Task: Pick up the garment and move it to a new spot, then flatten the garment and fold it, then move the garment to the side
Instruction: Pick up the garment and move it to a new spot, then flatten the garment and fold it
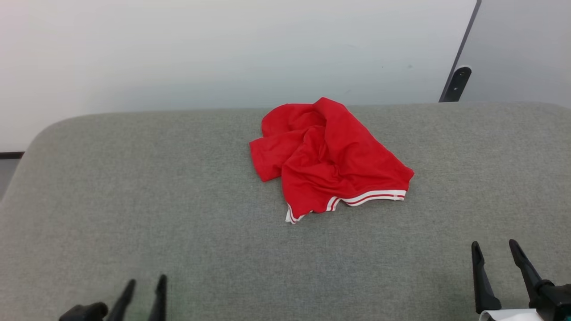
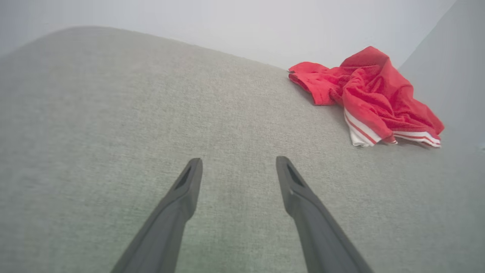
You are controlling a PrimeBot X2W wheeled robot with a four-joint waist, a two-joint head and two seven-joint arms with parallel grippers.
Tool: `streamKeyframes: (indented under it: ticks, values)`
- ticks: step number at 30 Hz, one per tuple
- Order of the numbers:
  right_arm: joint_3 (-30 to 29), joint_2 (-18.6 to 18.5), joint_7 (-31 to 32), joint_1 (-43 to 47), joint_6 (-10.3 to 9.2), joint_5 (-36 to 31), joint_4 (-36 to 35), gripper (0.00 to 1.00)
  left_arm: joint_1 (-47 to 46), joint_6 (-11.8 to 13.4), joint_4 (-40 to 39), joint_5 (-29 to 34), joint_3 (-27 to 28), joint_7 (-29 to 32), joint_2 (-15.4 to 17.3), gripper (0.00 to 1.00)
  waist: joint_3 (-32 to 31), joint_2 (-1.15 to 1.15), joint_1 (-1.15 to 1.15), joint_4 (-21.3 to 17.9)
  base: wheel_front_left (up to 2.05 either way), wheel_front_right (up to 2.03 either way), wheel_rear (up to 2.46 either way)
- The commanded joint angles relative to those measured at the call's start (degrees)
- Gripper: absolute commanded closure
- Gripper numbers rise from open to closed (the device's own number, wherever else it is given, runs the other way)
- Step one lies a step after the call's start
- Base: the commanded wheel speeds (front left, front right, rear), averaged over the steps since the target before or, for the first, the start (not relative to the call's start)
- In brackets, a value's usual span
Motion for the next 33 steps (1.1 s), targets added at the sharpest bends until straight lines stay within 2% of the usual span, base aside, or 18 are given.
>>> streamKeyframes:
  ticks: [1,8,12,17,21,33]
  values:
    - [0.4,0.0,0.2,0.2,-0.06,-0.1,-0.2,0.00,1.3,-0.5,-1.4,3.4,2.4,0.0,-1.8,0.00,-0.1,0.00,0.00,0.3,0.00,0.00,0.00]
    - [1.5,-0.1,0.8,-0.7,-0.07,0.2,-0.9,0.00,3.3,-1.6,-8.4,20.4,11.3,0.0,-6.7,0.00,-0.4,0.00,0.00,0.9,0.00,0.00,0.00]
    - [1.6,-0.1,0.8,-0.9,-0.07,0.4,-1.6,0.00,5.1,-3.5,-12.3,26.2,14.9,0.0,-9.5,0.00,-0.7,0.00,0.00,0.9,0.00,0.00,0.00]
    - [1.5,-0.1,0.6,-0.4,-0.07,0.6,-1.7,0.00,7.0,-6.7,-10.7,29.1,17.0,0.0,-12.0,0.00,-0.7,0.00,0.00,0.7,0.00,0.00,0.00]
    - [1.1,0.0,0.3,0.1,-0.07,0.8,-1.3,0.00,6.5,-8.2,-10.0,30.4,18.7,0.0,-13.7,0.00,-0.5,0.00,0.00,0.7,0.00,0.00,0.00]
    - [1.2,0.2,-0.3,-0.3,-0.07,0.8,-0.7,0.00,6.1,-10.8,-9.6,32.7,21.7,0.0,-16.6,0.00,-0.4,0.00,0.00,0.8,0.00,0.00,0.00]
